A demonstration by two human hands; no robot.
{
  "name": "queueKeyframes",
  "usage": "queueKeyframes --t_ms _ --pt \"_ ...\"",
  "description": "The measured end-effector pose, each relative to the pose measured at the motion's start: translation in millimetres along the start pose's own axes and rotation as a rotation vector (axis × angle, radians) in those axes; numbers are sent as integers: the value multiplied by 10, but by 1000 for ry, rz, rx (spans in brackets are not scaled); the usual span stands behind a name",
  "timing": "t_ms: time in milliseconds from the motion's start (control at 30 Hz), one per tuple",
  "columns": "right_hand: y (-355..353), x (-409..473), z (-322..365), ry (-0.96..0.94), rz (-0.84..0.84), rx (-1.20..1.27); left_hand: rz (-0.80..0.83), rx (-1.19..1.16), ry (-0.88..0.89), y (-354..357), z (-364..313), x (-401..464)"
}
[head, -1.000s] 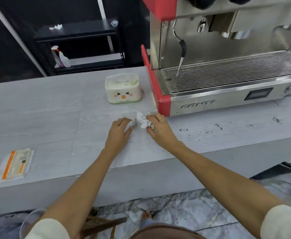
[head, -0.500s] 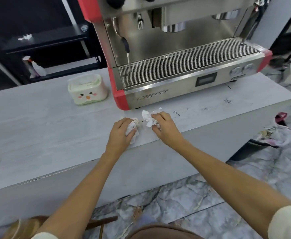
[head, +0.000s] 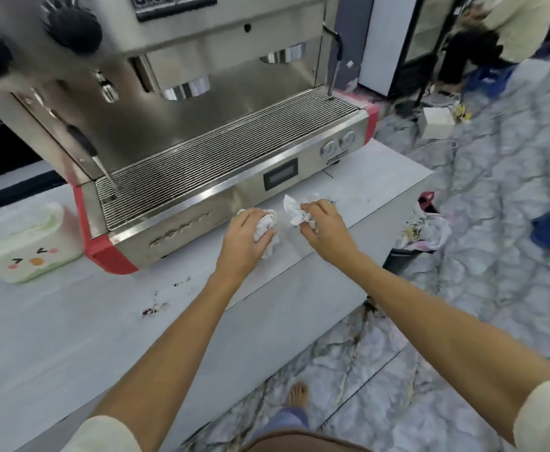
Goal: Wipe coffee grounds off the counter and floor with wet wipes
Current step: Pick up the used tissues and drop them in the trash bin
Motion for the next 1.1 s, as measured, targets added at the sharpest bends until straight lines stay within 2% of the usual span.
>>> queueKeyframes --t_ms 367,533,733,1100 --pt "-1112 434 -1114 190 -198 -107 126 -136 215 1099 -971 1251" --pt "-1535 577 -1578 218 -221 -117 180 -145 290 1567 -1469 1626" --pt "-2114 792 -2330 255 -258 -119 204 -131 315 2097 -2104 2183" --pt "-3081 1098 -3482 284 -217 -105 233 -130 284 2988 -3238 2926"
Point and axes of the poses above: each hand's wrist, its own x-axis towards the middle knuckle, its own y-axis out of the palm, z = x × y, the point moved 10 cm from there along x, towards the middle knuckle, and after that the axes turned 12 degrees about x, right-handed, at the moved point
